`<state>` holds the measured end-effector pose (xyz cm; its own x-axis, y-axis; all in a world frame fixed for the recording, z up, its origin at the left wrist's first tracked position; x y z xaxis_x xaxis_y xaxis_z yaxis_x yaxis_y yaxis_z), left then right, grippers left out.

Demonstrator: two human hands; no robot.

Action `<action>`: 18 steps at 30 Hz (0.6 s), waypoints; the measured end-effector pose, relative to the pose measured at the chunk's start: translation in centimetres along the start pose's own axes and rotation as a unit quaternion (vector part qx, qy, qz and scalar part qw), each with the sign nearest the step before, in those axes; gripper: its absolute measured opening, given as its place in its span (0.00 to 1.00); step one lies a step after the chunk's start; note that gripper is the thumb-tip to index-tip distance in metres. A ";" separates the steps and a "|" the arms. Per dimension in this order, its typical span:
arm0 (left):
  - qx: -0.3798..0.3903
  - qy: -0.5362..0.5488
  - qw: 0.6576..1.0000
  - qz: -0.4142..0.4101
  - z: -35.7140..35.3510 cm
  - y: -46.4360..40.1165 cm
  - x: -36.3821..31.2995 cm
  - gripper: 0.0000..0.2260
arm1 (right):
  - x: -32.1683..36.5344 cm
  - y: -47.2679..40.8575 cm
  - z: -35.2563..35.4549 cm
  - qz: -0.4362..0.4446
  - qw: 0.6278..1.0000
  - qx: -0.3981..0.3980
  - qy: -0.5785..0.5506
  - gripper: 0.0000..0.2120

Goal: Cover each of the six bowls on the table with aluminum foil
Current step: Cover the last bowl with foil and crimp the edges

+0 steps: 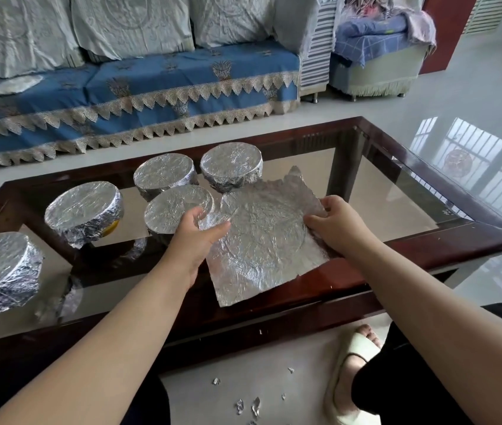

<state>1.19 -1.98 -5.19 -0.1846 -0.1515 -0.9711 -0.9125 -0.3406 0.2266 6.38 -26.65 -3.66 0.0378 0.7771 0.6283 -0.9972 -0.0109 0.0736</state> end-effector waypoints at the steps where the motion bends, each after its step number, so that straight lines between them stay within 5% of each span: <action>1: -0.018 -0.016 0.999 -0.028 0.2 -0.1 -0.1 0.34 | -0.1 0.0 -0.1 -0.002 1.000 -0.005 0.004 0.13; 3: -0.077 -0.080 0.984 -0.138 0.4 0.7 -1.2 0.32 | -0.2 0.1 -0.1 0.000 0.999 -0.017 0.028 0.19; 5: -0.115 -0.198 0.914 -0.335 0.0 2.1 -2.9 0.27 | -0.2 0.3 -0.1 0.007 0.998 -0.024 0.054 0.20; 7: -0.049 -0.290 0.839 -0.458 -1.9 3.2 -3.6 0.23 | 0.0 0.6 -0.1 0.013 0.996 -0.023 0.081 0.23; 11: 0.155 -0.449 0.819 -0.322 -5.8 3.3 -1.7 0.25 | 0.4 1.0 0.2 0.019 0.993 -0.029 0.113 0.25; 14: 0.193 -0.558 0.775 -0.226 -6.4 2.6 0.5 0.26 | 0.6 1.1 0.5 0.024 0.989 -0.035 0.141 0.25; 18: 0.200 -0.606 0.745 -0.194 -6.4 2.2 0.9 0.27 | 1.5 1.4 1.1 0.098 0.956 -0.087 0.263 0.30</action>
<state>1.30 -8.79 -5.10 0.1490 0.9184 -0.3665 -0.9738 0.2006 0.1068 5.07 -26.24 -1.76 -0.1421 0.9803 0.1371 -0.9791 -0.1188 -0.1648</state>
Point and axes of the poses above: each hand's wrist, its own y-axis away from the middle knuckle, its own z-axis out of the back of the hand, x = y × z, the point moved 5 cm from there along -y, towards the middle knuckle, and after that the axes turned 15 degrees about y, right-handed, at the moved point
